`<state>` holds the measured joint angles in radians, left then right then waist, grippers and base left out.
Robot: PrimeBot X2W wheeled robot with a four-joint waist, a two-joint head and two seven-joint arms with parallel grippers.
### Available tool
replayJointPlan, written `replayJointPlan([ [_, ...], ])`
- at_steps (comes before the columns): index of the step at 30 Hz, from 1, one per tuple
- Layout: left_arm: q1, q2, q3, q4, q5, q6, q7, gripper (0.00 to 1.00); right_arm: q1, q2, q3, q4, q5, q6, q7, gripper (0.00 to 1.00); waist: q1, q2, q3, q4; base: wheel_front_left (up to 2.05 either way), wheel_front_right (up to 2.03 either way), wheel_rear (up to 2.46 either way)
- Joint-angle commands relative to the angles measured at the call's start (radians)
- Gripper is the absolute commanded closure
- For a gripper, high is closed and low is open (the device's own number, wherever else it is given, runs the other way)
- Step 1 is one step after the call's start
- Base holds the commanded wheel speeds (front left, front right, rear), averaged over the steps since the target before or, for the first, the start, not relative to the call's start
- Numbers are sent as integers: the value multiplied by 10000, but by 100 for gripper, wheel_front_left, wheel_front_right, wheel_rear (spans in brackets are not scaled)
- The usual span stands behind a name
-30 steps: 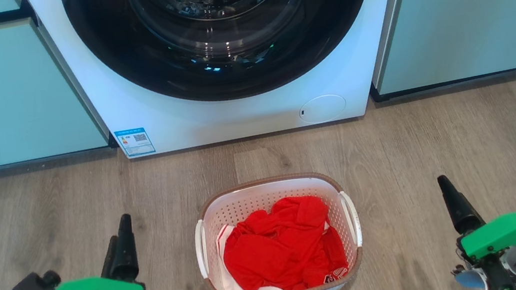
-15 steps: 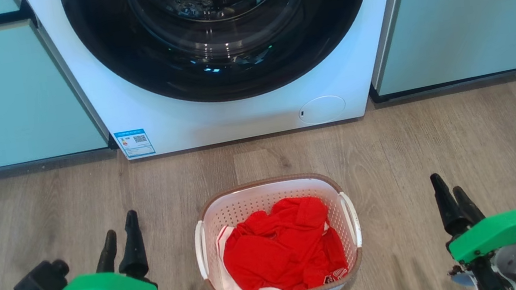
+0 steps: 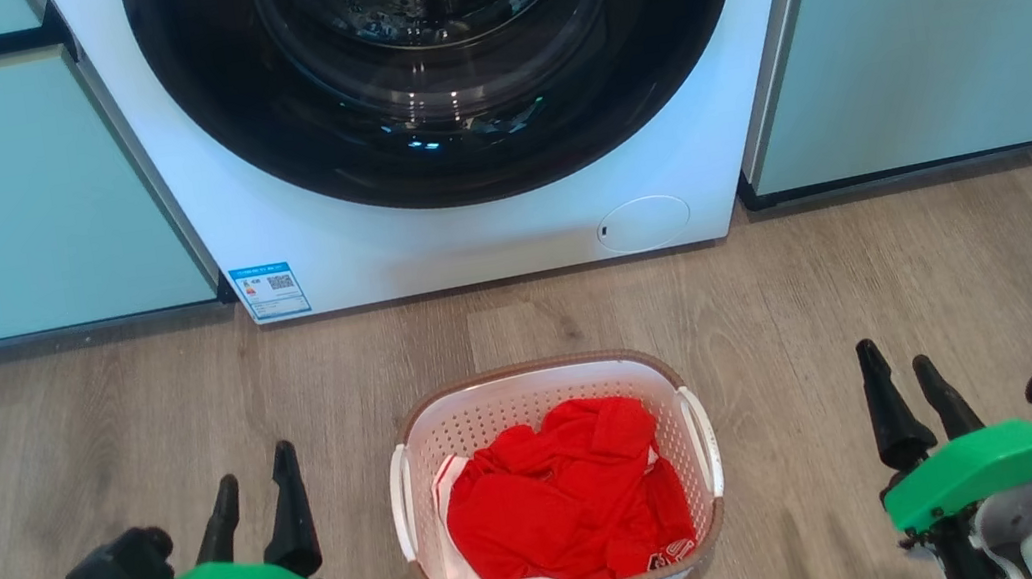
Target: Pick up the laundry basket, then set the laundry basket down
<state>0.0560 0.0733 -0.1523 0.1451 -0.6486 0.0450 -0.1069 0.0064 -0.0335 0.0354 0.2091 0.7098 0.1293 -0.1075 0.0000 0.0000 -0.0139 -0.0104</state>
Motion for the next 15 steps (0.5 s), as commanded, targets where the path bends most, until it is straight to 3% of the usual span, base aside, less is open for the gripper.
replayJointPlan([
  [1, -339, 181, 136, -374, 401, 87, -157, 0, -262, -108, 213, -437, -398, 9, -168, 0, 0, 0, -5, -4, 0, 0, 0],
  [15, -233, 308, -188, -368, 2080, 352, -571, 0, -188, -125, 394, -595, -2087, 10, -577, 0, 0, 0, -27, -95, 0, 0, 0],
])
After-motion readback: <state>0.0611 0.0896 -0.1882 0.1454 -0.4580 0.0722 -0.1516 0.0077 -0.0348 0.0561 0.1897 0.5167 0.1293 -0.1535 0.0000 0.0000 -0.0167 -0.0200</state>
